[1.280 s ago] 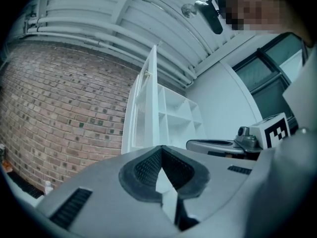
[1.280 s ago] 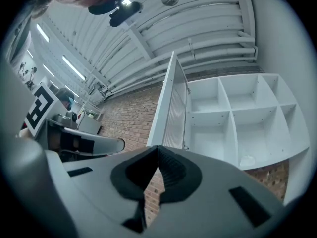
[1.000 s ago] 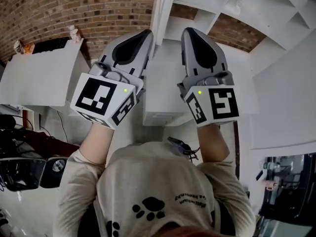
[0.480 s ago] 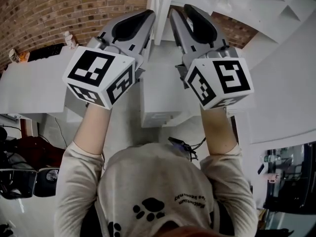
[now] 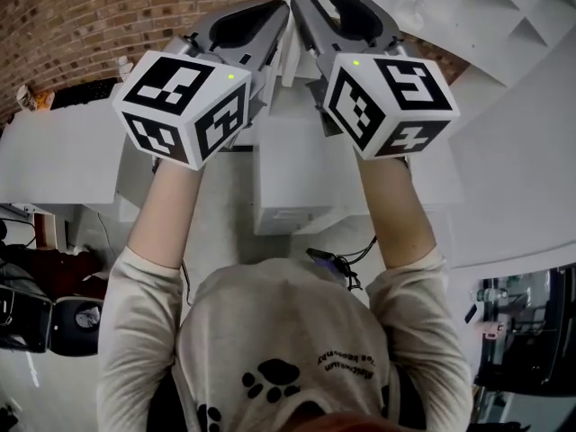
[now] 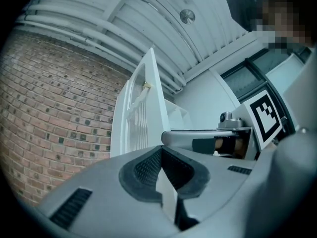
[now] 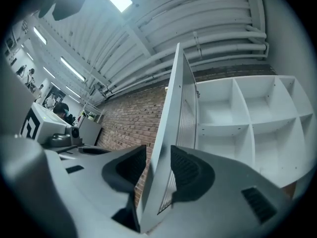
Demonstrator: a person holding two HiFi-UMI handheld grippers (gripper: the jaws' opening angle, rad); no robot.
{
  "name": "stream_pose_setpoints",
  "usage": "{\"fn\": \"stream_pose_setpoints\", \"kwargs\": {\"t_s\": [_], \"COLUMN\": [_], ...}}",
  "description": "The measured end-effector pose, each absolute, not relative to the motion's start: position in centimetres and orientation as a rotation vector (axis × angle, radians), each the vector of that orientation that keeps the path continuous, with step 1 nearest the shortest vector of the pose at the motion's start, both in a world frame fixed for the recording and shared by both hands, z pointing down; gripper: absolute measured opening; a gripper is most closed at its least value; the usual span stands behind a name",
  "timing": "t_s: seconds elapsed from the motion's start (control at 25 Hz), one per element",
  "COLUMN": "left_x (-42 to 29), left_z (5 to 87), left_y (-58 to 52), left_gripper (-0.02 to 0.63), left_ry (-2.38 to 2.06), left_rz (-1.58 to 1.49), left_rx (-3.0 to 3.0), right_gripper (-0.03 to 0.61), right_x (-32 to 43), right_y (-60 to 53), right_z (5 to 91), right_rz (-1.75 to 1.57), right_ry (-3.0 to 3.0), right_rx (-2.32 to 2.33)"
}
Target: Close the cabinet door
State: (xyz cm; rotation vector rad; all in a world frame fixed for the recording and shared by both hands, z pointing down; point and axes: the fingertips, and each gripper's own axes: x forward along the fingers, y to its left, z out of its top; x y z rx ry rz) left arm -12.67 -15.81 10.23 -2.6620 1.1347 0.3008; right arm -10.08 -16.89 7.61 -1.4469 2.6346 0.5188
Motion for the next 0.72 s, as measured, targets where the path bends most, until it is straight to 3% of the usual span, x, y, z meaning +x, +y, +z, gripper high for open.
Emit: {"fn": "stream_pose_setpoints", "kwargs": {"t_s": [0.72], "left_x": [-11.9], "left_z": [11.0], "left_y": [-17.1], "left_gripper": [0.009], "left_ry": [1.087], "left_rz": [0.3], "left_rx": [-2.712], "right_gripper": [0.147], "right_x": [-10.4], "right_y": [-18.3], "right_z": [7.5], "right_rz": [0.481], "right_ry": [2.6], "right_rx": [-1.499]}}
